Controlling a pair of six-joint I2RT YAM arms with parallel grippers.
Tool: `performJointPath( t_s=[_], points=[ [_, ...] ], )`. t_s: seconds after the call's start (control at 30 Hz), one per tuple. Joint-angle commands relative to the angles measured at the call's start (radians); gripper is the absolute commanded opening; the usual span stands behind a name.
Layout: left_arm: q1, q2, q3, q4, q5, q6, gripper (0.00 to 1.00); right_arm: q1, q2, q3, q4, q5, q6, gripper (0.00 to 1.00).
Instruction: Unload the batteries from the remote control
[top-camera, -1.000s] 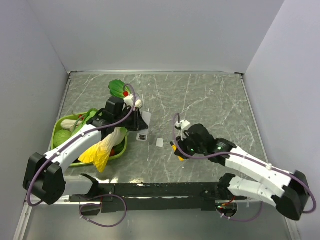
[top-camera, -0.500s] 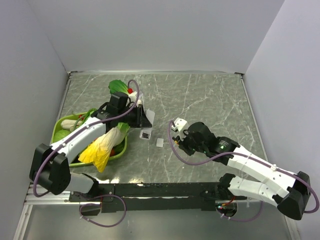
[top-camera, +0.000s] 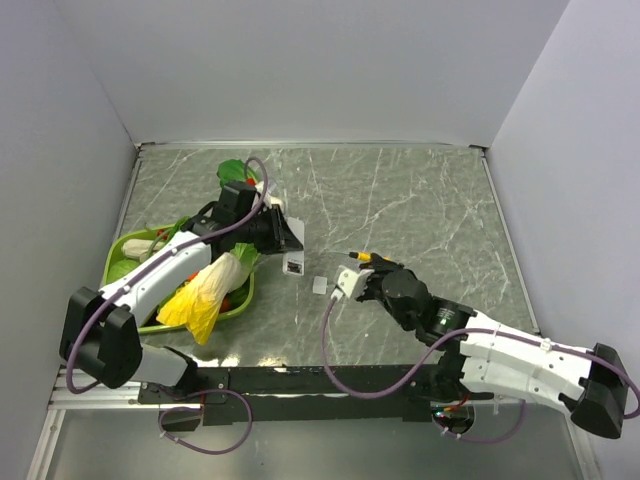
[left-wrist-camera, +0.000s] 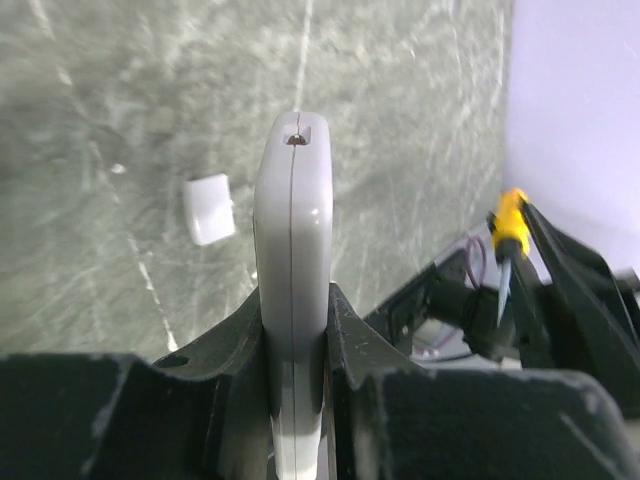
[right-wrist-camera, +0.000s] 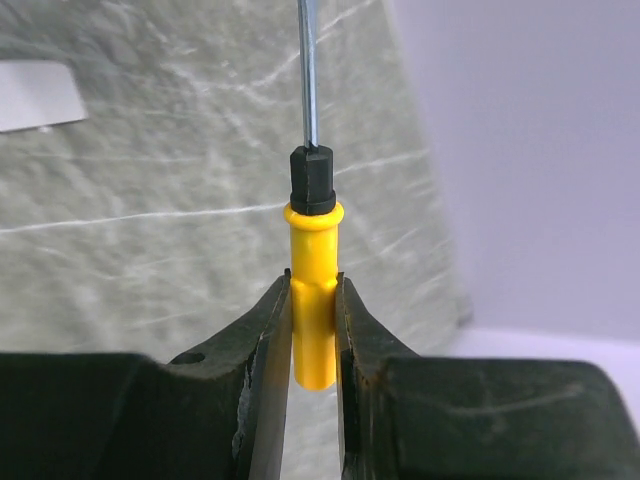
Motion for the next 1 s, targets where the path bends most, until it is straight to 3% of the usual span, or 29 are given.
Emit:
performJointPath(
  t_s=[0.0,0.07,0.1,0.17,0.2,0.3,0.5,0.6,0.67,0.8,0.97],
  points=[
    [0.001,-0.055,0.067,-0.056,-0.108,0.018,0.01,0.11,0.019,-0.023,0.28,0.107,-0.434,0.0],
    [0.001,-0.073,0.055,-0.039,-0.11,0.006,0.01,0.152,0.094,-0.111,0.494,0.246,-0.676,0.0],
    [0.001,-0.082,0.036,-0.025,-0.111,-0.005,0.01,0.182,0.125,-0.138,0.681,0.28,-0.743,0.0],
    [-0.003,-0.117,0.01,0.051,-0.078,-0.023,0.01,0.213,0.188,-0.194,0.812,0.309,-0.879,0.0],
    [-0.005,-0.143,-0.017,0.083,-0.067,-0.029,0.01,0.244,0.206,-0.213,0.959,0.309,-0.918,0.0],
    [-0.008,-0.18,-0.036,0.116,-0.07,-0.056,0.01,0.285,0.279,-0.253,1.165,0.334,-1.039,0.0],
    [-0.015,-0.202,-0.03,0.081,-0.13,-0.085,0.01,0.305,0.41,-0.23,1.405,0.381,-1.268,0.0],
    [-0.02,-0.209,-0.045,0.093,-0.14,-0.108,0.01,0.307,0.518,-0.216,1.66,0.383,-1.429,0.0],
    [-0.02,-0.208,-0.05,0.101,-0.144,-0.111,0.01,0.307,0.573,-0.205,1.706,0.403,-1.475,0.0],
    [-0.022,-0.208,-0.047,0.107,-0.145,-0.12,0.01,0.315,0.553,-0.222,1.624,0.389,-1.418,0.0],
    [-0.023,-0.202,-0.044,0.093,-0.171,-0.123,0.01,0.315,0.547,-0.215,1.673,0.385,-1.452,0.0]
  ],
)
